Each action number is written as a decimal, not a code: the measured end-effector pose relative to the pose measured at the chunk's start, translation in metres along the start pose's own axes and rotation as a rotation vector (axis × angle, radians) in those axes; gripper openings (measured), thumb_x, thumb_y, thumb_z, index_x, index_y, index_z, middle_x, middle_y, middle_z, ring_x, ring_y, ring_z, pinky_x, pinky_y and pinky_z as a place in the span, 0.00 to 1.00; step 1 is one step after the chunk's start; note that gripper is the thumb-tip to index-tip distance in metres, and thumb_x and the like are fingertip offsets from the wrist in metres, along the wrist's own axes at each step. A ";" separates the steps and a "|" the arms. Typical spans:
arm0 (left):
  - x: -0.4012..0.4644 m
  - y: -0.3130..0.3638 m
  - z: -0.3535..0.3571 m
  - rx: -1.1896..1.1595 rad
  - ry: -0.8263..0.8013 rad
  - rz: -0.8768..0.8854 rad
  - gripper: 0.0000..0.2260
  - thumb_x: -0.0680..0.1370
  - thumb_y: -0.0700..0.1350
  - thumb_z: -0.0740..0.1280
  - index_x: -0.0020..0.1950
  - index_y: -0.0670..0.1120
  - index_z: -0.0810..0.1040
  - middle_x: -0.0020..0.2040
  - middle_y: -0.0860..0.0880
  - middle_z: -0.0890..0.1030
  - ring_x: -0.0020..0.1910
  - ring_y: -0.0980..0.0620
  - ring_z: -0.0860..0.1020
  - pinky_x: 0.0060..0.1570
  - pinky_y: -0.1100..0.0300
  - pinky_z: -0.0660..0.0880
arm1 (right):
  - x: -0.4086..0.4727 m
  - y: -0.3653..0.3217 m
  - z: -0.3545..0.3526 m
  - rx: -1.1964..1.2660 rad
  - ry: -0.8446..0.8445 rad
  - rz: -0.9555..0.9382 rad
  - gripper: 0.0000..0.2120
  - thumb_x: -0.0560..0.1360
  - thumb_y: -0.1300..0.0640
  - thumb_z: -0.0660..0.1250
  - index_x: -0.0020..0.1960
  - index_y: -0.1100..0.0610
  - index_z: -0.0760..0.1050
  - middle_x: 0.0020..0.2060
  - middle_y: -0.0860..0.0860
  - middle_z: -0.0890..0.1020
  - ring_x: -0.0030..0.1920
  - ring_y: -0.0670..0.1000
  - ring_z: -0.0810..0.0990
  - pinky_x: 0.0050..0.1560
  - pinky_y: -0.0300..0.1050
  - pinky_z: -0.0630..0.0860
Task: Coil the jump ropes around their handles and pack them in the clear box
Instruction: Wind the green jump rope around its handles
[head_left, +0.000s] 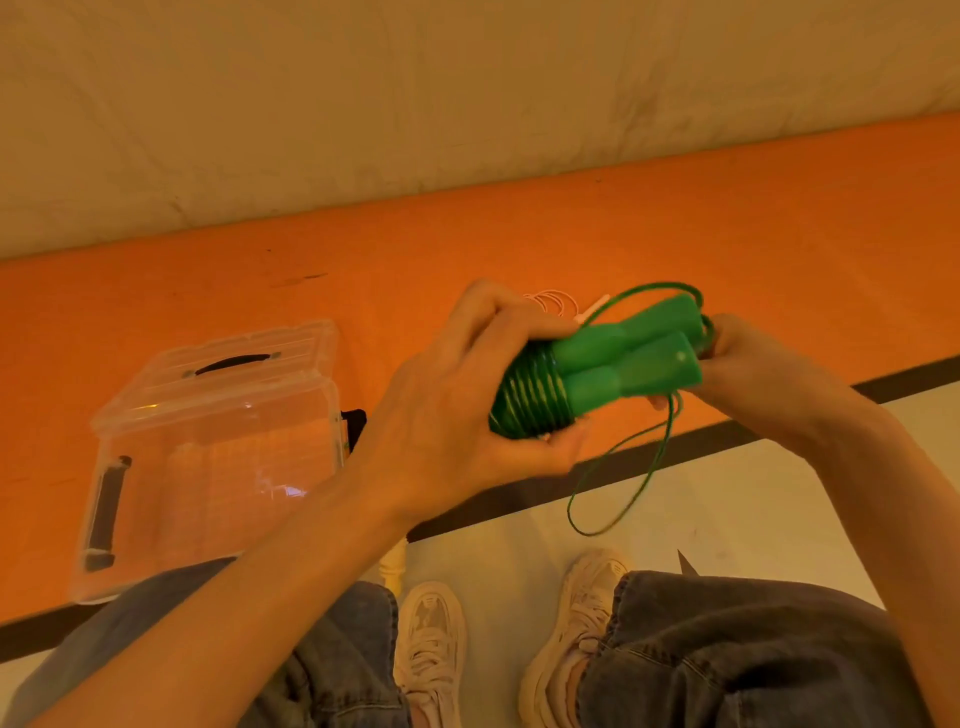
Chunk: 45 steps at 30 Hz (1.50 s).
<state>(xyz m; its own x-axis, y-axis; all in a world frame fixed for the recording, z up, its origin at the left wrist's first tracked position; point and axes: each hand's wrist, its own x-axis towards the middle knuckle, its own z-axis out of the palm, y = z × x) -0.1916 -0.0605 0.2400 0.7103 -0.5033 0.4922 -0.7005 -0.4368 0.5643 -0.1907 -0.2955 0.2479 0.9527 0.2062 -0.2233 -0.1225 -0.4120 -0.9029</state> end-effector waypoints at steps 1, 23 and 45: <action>0.001 -0.001 -0.001 0.012 0.018 -0.024 0.23 0.70 0.54 0.70 0.60 0.45 0.75 0.55 0.49 0.73 0.49 0.58 0.73 0.41 0.59 0.73 | 0.000 -0.002 0.001 0.002 -0.018 0.003 0.08 0.69 0.59 0.70 0.32 0.51 0.82 0.31 0.49 0.83 0.36 0.47 0.79 0.42 0.34 0.76; 0.003 -0.017 0.011 0.490 -0.115 -0.117 0.24 0.78 0.62 0.56 0.66 0.48 0.71 0.57 0.50 0.76 0.44 0.49 0.78 0.42 0.58 0.61 | -0.010 -0.021 0.027 0.064 -0.153 -0.030 0.05 0.72 0.61 0.67 0.43 0.56 0.82 0.26 0.46 0.81 0.31 0.48 0.76 0.40 0.35 0.76; -0.001 -0.020 0.015 0.643 -0.054 -0.076 0.25 0.72 0.57 0.64 0.64 0.46 0.73 0.53 0.47 0.77 0.37 0.49 0.78 0.30 0.53 0.74 | -0.015 -0.030 0.037 0.047 -0.188 0.080 0.09 0.72 0.55 0.70 0.50 0.56 0.82 0.25 0.47 0.78 0.32 0.53 0.79 0.40 0.37 0.77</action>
<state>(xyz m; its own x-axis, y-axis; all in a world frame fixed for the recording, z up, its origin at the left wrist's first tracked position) -0.1790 -0.0627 0.2184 0.7669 -0.4825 0.4231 -0.5615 -0.8238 0.0784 -0.2122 -0.2534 0.2643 0.8714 0.3380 -0.3555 -0.2128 -0.3924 -0.8948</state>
